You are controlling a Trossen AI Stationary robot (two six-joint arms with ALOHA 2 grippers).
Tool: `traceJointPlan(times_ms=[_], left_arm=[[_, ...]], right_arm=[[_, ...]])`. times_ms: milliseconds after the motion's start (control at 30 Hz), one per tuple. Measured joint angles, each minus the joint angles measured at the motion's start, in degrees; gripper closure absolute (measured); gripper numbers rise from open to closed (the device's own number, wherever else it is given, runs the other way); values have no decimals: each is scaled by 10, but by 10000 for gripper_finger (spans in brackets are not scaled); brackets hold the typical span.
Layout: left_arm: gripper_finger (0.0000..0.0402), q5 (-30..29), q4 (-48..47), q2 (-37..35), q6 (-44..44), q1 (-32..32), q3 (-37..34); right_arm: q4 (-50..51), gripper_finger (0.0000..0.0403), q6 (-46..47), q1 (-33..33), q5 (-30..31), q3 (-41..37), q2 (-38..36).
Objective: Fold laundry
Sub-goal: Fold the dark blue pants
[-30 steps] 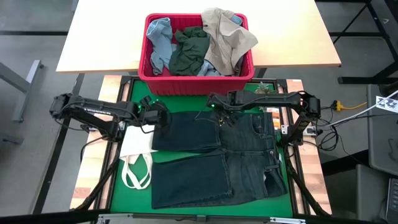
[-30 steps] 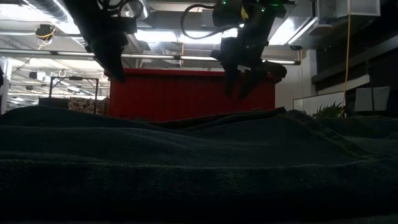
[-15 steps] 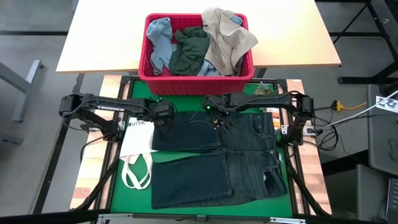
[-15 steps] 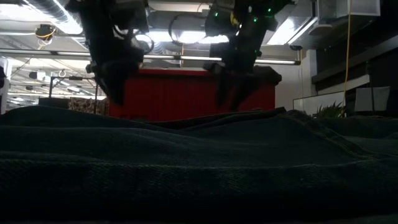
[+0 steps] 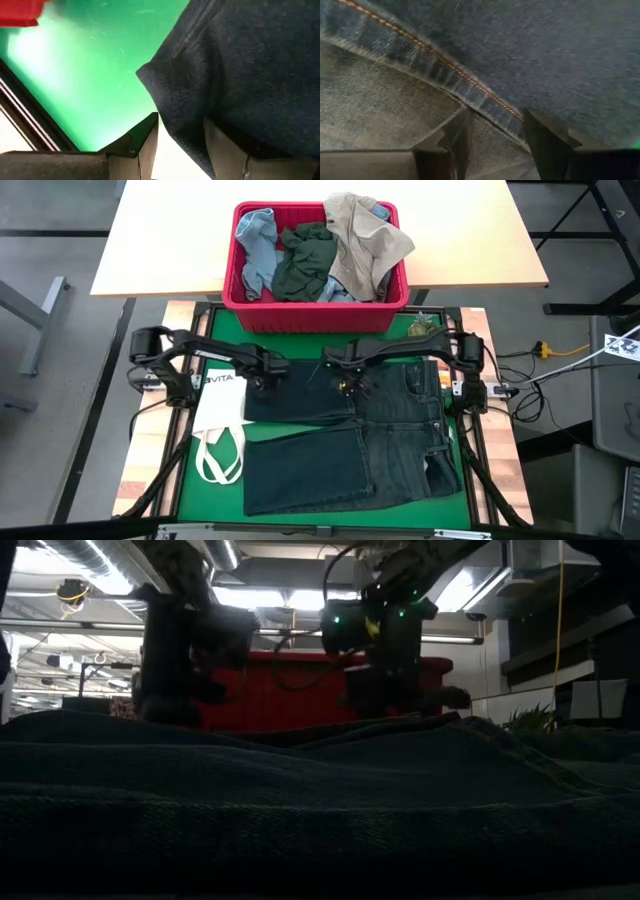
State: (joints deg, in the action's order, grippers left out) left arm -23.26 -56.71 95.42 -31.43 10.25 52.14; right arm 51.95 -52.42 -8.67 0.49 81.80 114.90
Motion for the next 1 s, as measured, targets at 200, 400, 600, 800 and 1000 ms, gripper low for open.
traceJointPlan(times_ms=[200, 400, 600, 800, 1000], left_arm=[[250, -5, -12, 36, 0, -1, 3], [250, -11, -48, 39, -2, -1, 2], [250, -21, -63, 36, 10, -1, 2], [250, -25, -110, 7, 22, 0, 25], [250, -29, -106, -42, 22, 0, 41]], right_arm=[[13, 226, 1, 0, 0, 2, 20], [18, 226, 1, 0, 0, 2, 21], [22, 226, 1, 0, 6, 1, 19], [74, 226, 3, 0, 45, 13, 3], [124, 226, 2, 0, 56, 58, -8]])
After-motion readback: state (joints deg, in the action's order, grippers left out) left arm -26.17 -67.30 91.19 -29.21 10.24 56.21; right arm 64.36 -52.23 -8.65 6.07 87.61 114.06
